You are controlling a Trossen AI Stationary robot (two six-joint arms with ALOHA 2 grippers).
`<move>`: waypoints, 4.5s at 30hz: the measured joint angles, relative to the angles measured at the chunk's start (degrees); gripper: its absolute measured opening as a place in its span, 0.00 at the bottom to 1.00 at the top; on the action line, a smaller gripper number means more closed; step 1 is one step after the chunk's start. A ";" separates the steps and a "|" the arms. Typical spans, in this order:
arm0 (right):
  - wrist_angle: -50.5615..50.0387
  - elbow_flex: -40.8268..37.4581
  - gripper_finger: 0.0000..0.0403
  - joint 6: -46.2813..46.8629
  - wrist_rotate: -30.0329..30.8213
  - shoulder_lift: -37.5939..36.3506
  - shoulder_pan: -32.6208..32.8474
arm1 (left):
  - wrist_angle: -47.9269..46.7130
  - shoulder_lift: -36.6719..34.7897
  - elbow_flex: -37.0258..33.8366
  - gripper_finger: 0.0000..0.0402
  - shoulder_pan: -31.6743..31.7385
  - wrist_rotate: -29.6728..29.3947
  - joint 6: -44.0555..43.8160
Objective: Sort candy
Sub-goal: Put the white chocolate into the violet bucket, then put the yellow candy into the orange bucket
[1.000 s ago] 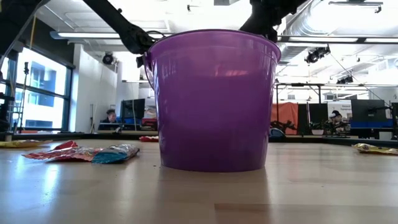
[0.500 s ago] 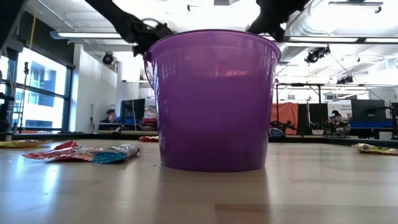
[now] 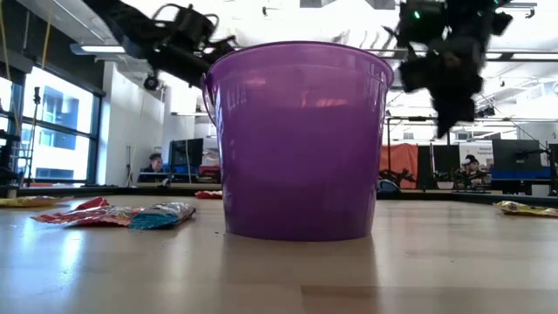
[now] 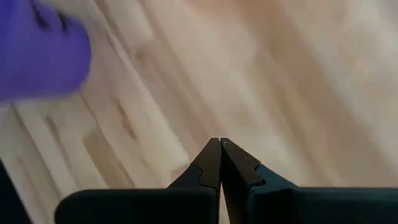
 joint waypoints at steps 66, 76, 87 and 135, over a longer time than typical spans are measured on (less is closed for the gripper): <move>23.89 -0.11 0.07 37.90 20.85 4.17 44.91 | -4.90 -19.59 -17.99 0.00 -4.12 -11.96 -8.04; 24.87 15.90 0.07 19.70 21.22 11.52 31.22 | -6.04 -26.64 -21.33 0.00 -4.96 -11.94 -8.60; 23.42 29.30 0.07 16.50 8.67 31.88 27.89 | -8.73 -33.74 -21.33 0.00 -4.87 -9.71 -5.78; -13.48 -1.25 0.19 26.83 8.02 0.45 15.75 | -10.34 -34.30 -21.33 0.00 -4.87 -7.35 -4.99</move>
